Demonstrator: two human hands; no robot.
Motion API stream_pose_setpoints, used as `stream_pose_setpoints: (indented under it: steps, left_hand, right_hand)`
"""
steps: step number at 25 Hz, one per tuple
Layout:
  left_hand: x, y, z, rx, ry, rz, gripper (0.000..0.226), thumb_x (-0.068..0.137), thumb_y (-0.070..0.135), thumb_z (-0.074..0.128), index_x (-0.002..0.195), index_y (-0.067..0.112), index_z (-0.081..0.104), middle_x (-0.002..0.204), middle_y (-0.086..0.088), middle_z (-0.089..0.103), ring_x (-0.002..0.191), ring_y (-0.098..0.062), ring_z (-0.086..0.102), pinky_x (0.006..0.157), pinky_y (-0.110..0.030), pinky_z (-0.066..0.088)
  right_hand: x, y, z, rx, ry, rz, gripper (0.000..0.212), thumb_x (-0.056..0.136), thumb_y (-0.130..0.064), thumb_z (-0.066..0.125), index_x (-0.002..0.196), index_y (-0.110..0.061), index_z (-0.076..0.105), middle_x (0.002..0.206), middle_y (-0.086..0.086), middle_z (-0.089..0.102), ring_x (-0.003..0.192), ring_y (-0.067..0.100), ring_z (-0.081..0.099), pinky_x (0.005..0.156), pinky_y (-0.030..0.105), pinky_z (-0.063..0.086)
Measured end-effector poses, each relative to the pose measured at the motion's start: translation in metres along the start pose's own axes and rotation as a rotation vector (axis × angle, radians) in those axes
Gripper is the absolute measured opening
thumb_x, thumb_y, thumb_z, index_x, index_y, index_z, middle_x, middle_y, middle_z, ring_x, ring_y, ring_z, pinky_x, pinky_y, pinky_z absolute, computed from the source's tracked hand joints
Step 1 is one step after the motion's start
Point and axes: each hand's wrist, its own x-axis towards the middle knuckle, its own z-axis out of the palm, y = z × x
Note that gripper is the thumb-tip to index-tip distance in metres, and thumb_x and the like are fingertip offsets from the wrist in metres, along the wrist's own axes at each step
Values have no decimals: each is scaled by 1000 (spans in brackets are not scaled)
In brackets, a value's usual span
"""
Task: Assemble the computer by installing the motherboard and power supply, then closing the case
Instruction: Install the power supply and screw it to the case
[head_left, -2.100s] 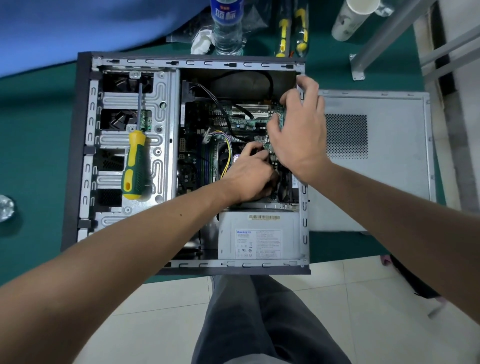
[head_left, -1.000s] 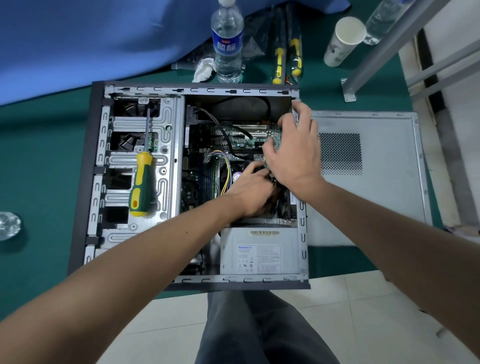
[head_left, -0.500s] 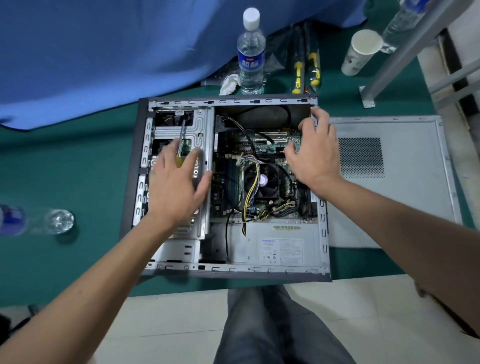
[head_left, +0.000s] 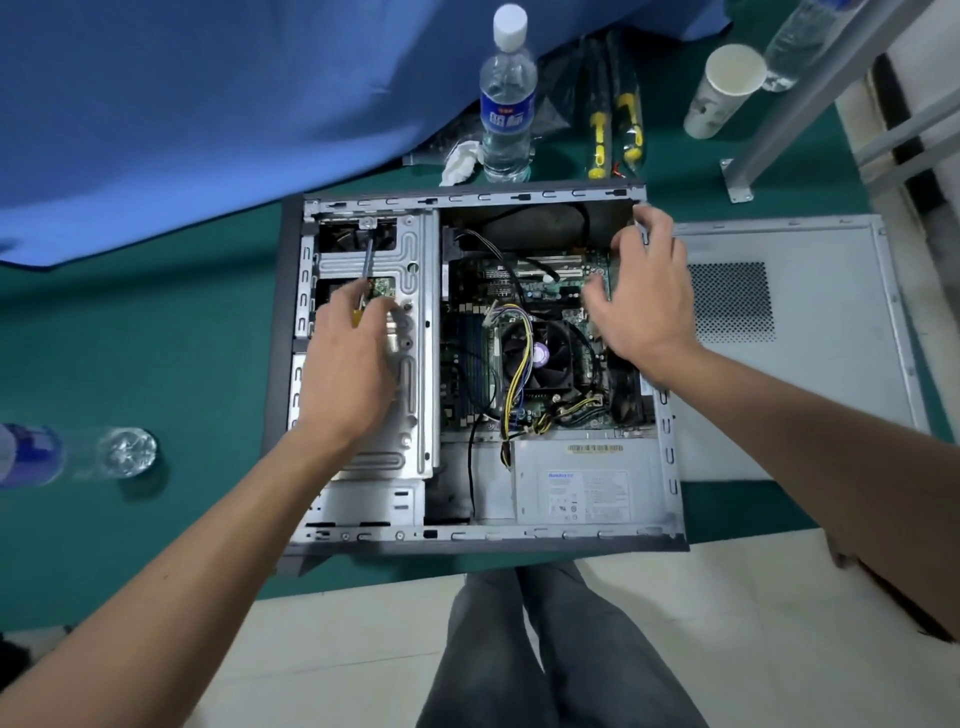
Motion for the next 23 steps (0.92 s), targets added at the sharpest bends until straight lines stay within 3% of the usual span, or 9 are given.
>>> stream_pose_setpoints:
  steps: [6, 9, 13, 15, 18, 20, 23]
  left_hand:
    - [38, -1, -13, 36, 61, 158, 49, 84, -12, 53, 130, 1, 50, 150, -23, 36, 131, -34, 39, 99, -39, 44]
    - [51, 0, -11, 146, 3, 236, 51, 80, -17, 59, 127, 1, 51, 149, -24, 37, 131, -38, 38, 96, -47, 49]
    - [52, -4, -11, 209, -8, 261, 34, 90, -2, 50, 124, 0, 54, 150, -22, 37, 131, -39, 38, 95, -50, 47]
    - [52, -4, -9, 272, 52, 273, 36, 91, 7, 50, 126, 1, 55, 151, -24, 37, 138, -42, 34, 107, -56, 35]
    - [34, 3, 3, 339, 106, 334, 45, 95, 15, 45, 138, 3, 51, 157, -22, 31, 149, -38, 19, 121, -51, 7]
    - [24, 11, 12, 231, 97, 394, 47, 97, 10, 38, 143, -1, 46, 157, -22, 30, 150, -35, 19, 123, -45, 5]
    - [25, 16, 21, -81, 104, 267, 47, 104, 13, 31, 150, 2, 37, 157, -13, 34, 146, -18, 27, 123, -35, 16]
  right_hand:
    - [1, 0, 0, -6, 18, -10, 31, 89, -30, 58, 112, -10, 50, 149, 7, 31, 125, 30, 43, 100, 44, 46]
    - [0, 1, 2, -10, 21, 3, 32, 88, -30, 60, 111, -11, 50, 148, 6, 31, 121, 30, 45, 96, 45, 49]
    - [0, 4, 5, -7, 40, -24, 32, 87, -32, 61, 110, -12, 50, 147, 5, 32, 117, 29, 48, 93, 46, 51]
    - [6, 5, 5, -8, 52, -20, 32, 87, -32, 62, 109, -13, 49, 147, 4, 32, 118, 27, 48, 95, 45, 51]
    - [3, 4, 6, -12, 23, 3, 34, 86, -32, 63, 111, -14, 50, 147, 5, 31, 123, 27, 46, 100, 44, 49]
    - [2, 5, 8, -14, 40, -13, 35, 86, -32, 62, 112, -13, 49, 147, 5, 32, 123, 28, 46, 99, 44, 50]
    - [3, 2, 6, 2, 53, -15, 35, 87, -31, 61, 113, -12, 49, 146, 5, 32, 121, 28, 46, 97, 44, 50]
